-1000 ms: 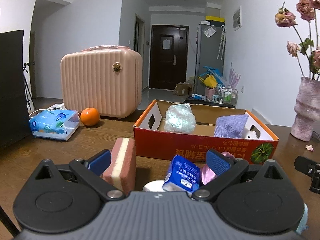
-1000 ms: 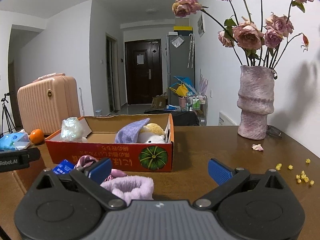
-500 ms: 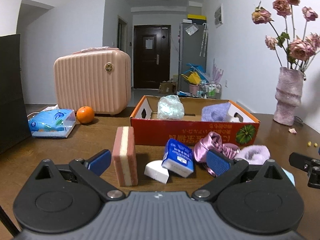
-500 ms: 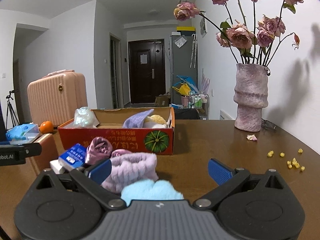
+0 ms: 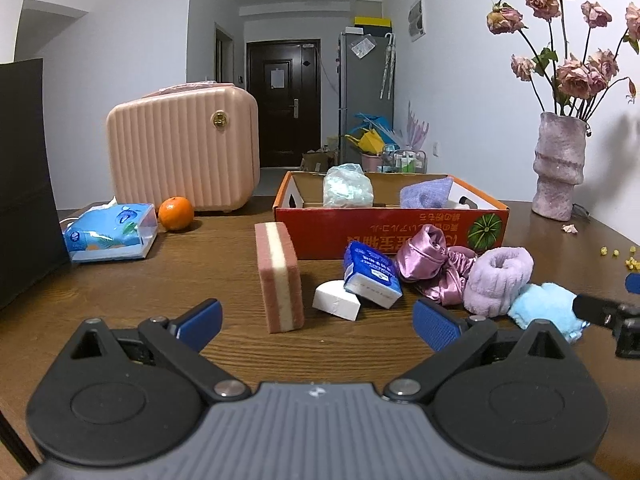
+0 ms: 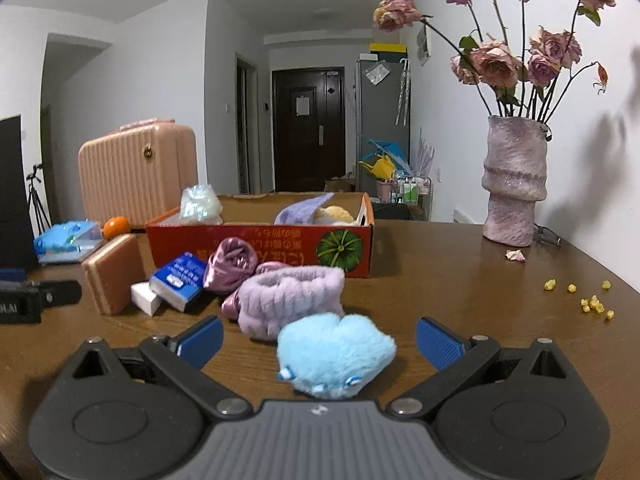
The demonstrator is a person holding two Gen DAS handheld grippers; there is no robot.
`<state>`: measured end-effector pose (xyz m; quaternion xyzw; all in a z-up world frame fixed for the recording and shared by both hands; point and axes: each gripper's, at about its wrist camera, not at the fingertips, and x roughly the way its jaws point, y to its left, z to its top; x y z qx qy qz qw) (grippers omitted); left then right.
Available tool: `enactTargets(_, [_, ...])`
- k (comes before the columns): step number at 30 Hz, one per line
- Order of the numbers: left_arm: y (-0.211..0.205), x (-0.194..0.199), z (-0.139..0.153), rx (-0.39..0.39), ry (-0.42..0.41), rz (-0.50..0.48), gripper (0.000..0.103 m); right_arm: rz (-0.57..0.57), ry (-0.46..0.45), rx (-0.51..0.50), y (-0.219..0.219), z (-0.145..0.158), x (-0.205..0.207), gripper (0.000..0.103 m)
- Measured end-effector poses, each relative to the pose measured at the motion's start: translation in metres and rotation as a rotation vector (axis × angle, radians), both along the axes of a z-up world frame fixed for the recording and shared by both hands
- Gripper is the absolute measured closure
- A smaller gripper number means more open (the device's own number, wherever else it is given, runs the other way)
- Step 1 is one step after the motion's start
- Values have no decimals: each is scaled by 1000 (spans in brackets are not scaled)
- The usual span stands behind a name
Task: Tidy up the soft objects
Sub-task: 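Move both tools back toward the remaining soft items on the table, then close the right gripper on the light blue plush heart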
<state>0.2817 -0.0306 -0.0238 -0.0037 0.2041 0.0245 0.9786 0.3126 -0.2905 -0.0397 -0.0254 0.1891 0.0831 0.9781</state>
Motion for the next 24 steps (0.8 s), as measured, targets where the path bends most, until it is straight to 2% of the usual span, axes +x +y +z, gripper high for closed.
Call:
enactTargets(15, [0, -2, 2, -18, 1, -21, 0, -26, 50, -20, 3, -9, 9, 0])
enactTargets(24, [1, 1, 0, -17, 16, -13, 0, -66, 166, -18, 4, -22, 45, 0])
